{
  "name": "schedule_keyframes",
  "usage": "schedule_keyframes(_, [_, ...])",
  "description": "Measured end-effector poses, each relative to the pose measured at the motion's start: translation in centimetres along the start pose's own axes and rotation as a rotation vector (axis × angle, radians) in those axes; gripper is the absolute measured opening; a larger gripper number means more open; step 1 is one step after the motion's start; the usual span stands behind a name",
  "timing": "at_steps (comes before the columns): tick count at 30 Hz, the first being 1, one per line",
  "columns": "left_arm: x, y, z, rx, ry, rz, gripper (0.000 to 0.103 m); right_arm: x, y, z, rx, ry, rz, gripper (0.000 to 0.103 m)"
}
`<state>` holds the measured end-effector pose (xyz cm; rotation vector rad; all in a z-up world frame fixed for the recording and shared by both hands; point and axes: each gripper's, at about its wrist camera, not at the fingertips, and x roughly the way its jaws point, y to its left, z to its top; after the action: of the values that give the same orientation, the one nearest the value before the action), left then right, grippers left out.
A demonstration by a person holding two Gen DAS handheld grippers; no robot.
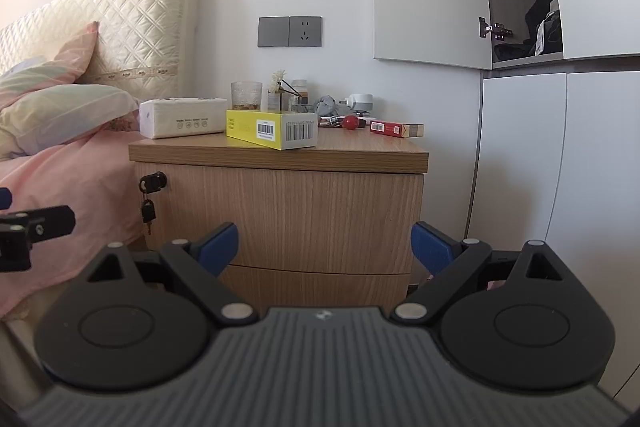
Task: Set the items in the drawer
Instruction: 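Move both tools toward the wooden nightstand drawer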
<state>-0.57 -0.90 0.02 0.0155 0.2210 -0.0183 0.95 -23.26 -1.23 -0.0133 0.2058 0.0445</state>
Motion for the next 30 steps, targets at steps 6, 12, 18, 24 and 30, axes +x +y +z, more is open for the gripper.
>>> schedule_keyframes(6, [0.1,0.0,0.0,0.003,-0.001,0.001,0.103,0.1,0.1,-0.1,0.001,0.000,-0.002,0.095])
schedule_keyframes(12, [-0.1,-0.1,-0.1,0.009,-0.004,-0.002,0.103,0.0,-0.1,-0.1,0.005,-0.003,-0.004,0.095])
schedule_keyframes(18, [0.0,-0.2,-0.1,0.019,-0.004,0.003,0.103,-0.1,-0.2,-0.2,0.010,-0.005,-0.006,0.095])
schedule_keyframes(24, [0.5,0.1,-0.2,0.020,0.007,0.025,0.103,-0.5,-0.7,-0.1,0.021,-0.012,-0.006,0.095])
schedule_keyframes(30, [0.6,-0.2,-0.5,0.042,0.012,0.035,0.103,-1.0,-1.7,0.0,0.049,-0.013,0.009,0.095])
